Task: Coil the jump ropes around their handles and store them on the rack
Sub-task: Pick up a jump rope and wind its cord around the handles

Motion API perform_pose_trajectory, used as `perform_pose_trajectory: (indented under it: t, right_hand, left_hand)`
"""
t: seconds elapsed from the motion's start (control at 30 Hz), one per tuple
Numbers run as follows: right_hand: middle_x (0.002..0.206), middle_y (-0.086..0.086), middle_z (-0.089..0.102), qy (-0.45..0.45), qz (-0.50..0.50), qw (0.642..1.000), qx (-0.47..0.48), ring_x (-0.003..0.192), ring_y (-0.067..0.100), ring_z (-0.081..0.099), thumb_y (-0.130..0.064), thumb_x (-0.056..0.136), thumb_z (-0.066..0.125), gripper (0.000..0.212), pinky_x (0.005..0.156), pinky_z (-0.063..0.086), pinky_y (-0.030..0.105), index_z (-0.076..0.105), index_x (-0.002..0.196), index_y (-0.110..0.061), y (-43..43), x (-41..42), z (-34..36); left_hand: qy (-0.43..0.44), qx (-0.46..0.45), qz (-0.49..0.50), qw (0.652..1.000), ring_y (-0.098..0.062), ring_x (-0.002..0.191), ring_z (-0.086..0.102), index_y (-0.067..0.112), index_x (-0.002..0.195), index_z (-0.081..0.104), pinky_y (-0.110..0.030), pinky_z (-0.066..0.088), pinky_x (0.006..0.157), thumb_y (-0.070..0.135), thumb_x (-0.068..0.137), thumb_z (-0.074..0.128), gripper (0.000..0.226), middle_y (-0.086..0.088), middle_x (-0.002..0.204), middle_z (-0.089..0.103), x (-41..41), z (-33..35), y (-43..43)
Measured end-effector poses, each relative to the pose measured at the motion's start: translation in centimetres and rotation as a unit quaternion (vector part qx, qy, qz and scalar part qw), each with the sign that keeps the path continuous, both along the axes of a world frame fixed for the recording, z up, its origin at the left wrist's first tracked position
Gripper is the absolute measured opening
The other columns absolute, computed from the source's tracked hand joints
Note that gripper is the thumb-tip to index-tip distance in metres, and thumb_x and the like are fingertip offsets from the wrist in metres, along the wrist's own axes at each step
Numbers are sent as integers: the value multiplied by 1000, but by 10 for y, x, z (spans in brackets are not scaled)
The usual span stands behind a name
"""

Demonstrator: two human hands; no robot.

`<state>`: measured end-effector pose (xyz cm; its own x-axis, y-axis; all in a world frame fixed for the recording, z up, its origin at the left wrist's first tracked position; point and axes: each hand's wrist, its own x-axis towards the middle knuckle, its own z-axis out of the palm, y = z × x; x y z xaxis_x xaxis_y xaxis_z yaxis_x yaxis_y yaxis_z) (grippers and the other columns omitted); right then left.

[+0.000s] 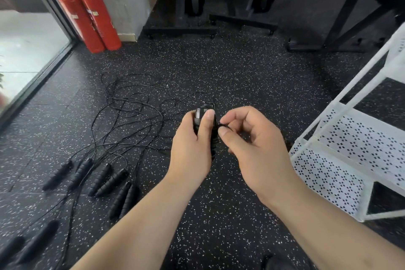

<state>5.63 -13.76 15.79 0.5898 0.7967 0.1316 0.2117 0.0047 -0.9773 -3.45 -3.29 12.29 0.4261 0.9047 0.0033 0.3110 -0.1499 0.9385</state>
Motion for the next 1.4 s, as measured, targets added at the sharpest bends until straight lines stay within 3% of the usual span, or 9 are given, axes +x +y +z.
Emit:
perform_pose_trajectory:
  t: [0.13, 0.23, 0.37, 0.5, 0.7, 0.87, 0.97, 1.17, 1.4]
  right_hand:
    - [83, 0, 62, -20, 4, 1000, -13, 70, 15, 54, -8, 97, 72, 20, 69, 51, 37, 68, 97, -28, -3, -4, 1]
    - [80, -4, 62, -5, -8, 999, -35, 71, 20, 58, -10, 97, 72, 17, 71, 54, 37, 68, 95, -27, -5, -3, 4]
    - [73, -6, 57, 271, -117, 954, -57, 71, 16, 56, -7, 94, 68, 23, 66, 54, 38, 65, 78, -23, 0, 27, -4]
    - [63, -4, 51, 419, -90, 903, -28, 58, 19, 50, -7, 92, 56, 18, 52, 47, 32, 55, 80, -20, 0, 33, -10]
    - [94, -4, 70, 265, -126, 954, -60, 87, 18, 62, -15, 106, 56, 21, 79, 51, 37, 74, 110, -25, -18, 26, 2]
    - [125, -16, 70, 157, -99, 977, -107, 117, 5, 65, -58, 109, 45, 35, 96, 49, 33, 68, 130, -41, -44, 9, 9]
    - [128, -20, 69, 50, -80, 989, -118, 120, 5, 63, -63, 108, 40, 40, 106, 50, 37, 61, 137, -45, -58, 1, 7]
    - [108, -16, 69, -155, -118, 970, -144, 97, 3, 65, -59, 111, 31, 43, 75, 41, 10, 55, 139, -37, -88, 3, 7]
    - [87, -15, 64, -107, -195, 965, -139, 80, -4, 58, -59, 110, 28, 46, 64, 36, 10, 61, 112, -27, -114, -1, 9]
  left_hand:
    - [4, -8, 9, 1000, 3, 65, 56, 30, 89, 59, -16, 38, 57, 57, 106, 50, 34, 20, 74, 66, 3, -1, -3]
    - [18, -40, 21, 999, 0, 64, 56, 22, 88, 61, -25, 45, 64, 63, 105, 48, 47, 8, 75, 67, 4, 5, -2]
    - [-114, -276, -29, 954, -28, 79, 72, 18, 108, 74, -56, 63, 81, 71, 99, 55, 57, -17, 104, 78, 2, 28, -13]
    - [-176, -371, -82, 908, -32, 83, 71, 11, 119, 76, -52, 61, 83, 68, 98, 58, 63, -20, 109, 78, 2, 39, -31]
    - [-194, -380, -56, 903, -41, 123, 69, 15, 130, 72, -59, 51, 111, 53, 107, 46, 51, -18, 124, 76, 5, 37, -42]
    - [-175, -308, -69, 932, -24, 121, 70, 27, 127, 72, -52, 49, 112, 47, 98, 71, 35, 0, 122, 78, 5, 37, -56]
    - [-162, -270, -55, 948, -21, 116, 73, 31, 123, 70, -55, 54, 108, 60, 76, 85, 56, 3, 118, 79, 8, 40, -66]
    - [-125, -228, -96, 961, -15, 112, 73, 37, 112, 74, -49, 57, 103, 69, 93, 67, 38, 9, 113, 79, 18, 52, -86]
    - [-107, -33, -79, 991, 3, 75, 62, 26, 100, 59, -15, 46, 69, 51, 104, 60, 25, 7, 87, 69, 36, 51, -129]
